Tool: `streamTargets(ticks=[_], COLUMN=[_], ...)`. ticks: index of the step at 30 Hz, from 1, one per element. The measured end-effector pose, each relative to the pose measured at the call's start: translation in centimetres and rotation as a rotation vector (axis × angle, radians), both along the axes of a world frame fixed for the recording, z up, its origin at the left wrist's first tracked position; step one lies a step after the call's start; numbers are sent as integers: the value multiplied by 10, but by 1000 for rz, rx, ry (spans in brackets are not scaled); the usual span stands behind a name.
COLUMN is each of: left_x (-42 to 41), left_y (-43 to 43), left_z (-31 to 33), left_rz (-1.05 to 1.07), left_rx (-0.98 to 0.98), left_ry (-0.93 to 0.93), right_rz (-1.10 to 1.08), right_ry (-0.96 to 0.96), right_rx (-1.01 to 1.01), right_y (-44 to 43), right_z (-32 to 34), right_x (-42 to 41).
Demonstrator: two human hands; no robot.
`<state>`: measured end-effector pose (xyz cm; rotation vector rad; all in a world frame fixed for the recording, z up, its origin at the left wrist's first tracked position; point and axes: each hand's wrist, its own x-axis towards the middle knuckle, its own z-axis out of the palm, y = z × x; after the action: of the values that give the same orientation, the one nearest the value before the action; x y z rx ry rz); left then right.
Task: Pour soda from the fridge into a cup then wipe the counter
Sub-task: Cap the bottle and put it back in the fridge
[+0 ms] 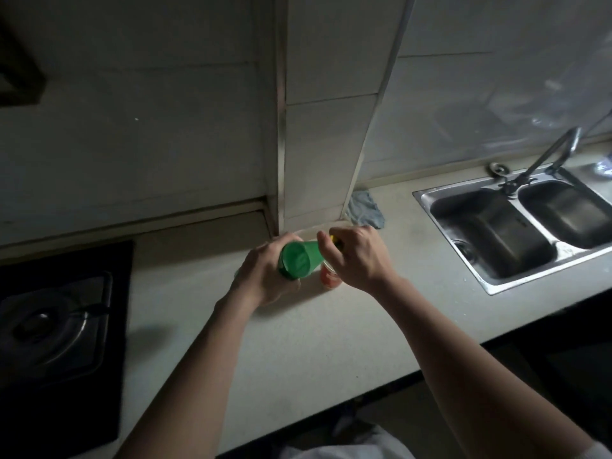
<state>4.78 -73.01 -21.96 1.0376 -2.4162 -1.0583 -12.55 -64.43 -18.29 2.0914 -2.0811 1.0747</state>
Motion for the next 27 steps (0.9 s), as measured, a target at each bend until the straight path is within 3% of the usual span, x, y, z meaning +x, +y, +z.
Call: streamTargets(ticks=[6, 10, 13, 20, 27], left_x=[10, 51, 109, 257, 368], left_y=[27, 36, 62, 220, 372], left_z=[16, 43, 52, 67, 115], left_rz=[177, 404, 561, 1231, 1649], left_rx=[-247, -256, -192, -110, -254], left_ry=[198, 173, 169, 304, 400], right_rz=[-2, 101, 385, 937, 1414], right_ry=[-24, -158, -204, -99, 26], right_rx=[-28, -38, 7, 66, 85], right_y=[12, -4, -13, 17, 101], right_z=[19, 45, 51, 44, 58], right_x=[12, 46, 92, 241, 401])
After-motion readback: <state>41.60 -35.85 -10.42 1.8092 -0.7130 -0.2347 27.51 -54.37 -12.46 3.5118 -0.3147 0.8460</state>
